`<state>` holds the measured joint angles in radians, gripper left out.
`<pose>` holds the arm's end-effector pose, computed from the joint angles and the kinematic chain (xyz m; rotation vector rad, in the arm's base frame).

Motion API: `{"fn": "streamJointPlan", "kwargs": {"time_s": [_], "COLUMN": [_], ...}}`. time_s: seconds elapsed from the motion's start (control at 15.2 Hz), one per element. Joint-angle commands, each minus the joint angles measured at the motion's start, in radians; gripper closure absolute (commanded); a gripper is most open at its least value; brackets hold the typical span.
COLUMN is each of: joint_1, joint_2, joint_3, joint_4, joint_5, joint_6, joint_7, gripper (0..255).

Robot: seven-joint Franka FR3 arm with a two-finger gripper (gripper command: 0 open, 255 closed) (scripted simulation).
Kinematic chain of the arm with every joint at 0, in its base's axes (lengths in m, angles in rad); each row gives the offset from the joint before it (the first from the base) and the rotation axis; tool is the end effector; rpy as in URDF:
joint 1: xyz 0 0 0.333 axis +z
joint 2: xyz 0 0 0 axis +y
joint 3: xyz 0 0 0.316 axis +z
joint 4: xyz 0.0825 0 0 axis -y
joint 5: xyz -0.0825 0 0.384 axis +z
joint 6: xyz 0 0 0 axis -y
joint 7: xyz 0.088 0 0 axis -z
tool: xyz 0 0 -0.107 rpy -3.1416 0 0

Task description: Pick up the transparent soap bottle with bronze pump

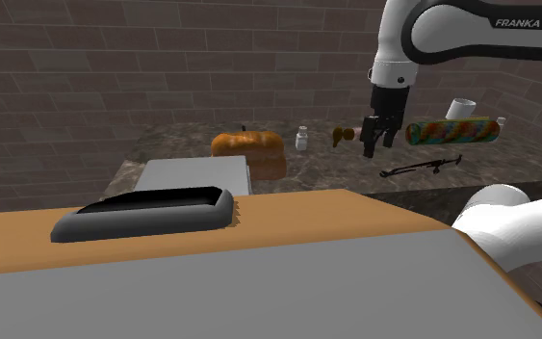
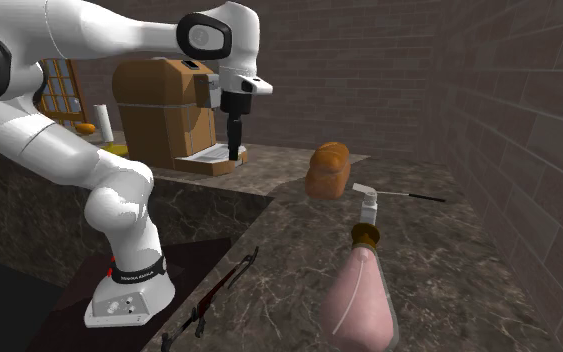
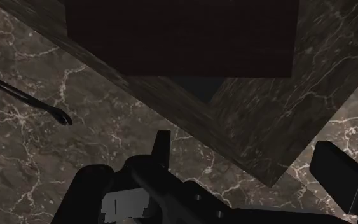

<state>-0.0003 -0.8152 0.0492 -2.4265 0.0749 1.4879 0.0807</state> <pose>0.2872 0.0263 0.5593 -3.1025 0.0743 0.1957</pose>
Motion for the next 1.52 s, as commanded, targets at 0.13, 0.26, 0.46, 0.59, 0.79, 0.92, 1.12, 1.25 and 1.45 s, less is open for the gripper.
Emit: {"fn": "streamJointPlan", "kwargs": {"time_s": [0.13, 0.26, 0.46, 0.59, 0.79, 0.92, 1.12, 1.25, 1.45], "joint_1": [-0.006, -0.012, -0.020, -0.024, -0.027, -0.027, -0.024, -0.020, -0.013], "joint_2": [0.020, 0.046, 0.097, 0.138, 0.210, 0.264, 0.351, 0.413, 0.512], "joint_3": [-0.038, -0.077, -0.133, -0.170, -0.225, -0.260, -0.311, -0.342, -0.387], "joint_4": [-0.012, -0.019, -0.018, -0.010, 0.013, 0.035, 0.080, 0.116, 0.181], "joint_5": [-0.045, -0.087, -0.145, -0.179, -0.222, -0.243, -0.264, -0.270, -0.264], "joint_6": [0.040, 0.083, 0.151, 0.198, 0.271, 0.319, 0.388, 0.432, 0.493], "joint_7": [-0.072, -0.141, -0.243, -0.309, -0.406, -0.469, -0.565, -0.629, -0.728], "gripper": [0, 0, 0, 0, 0, 0, 0, 0, 0]}}
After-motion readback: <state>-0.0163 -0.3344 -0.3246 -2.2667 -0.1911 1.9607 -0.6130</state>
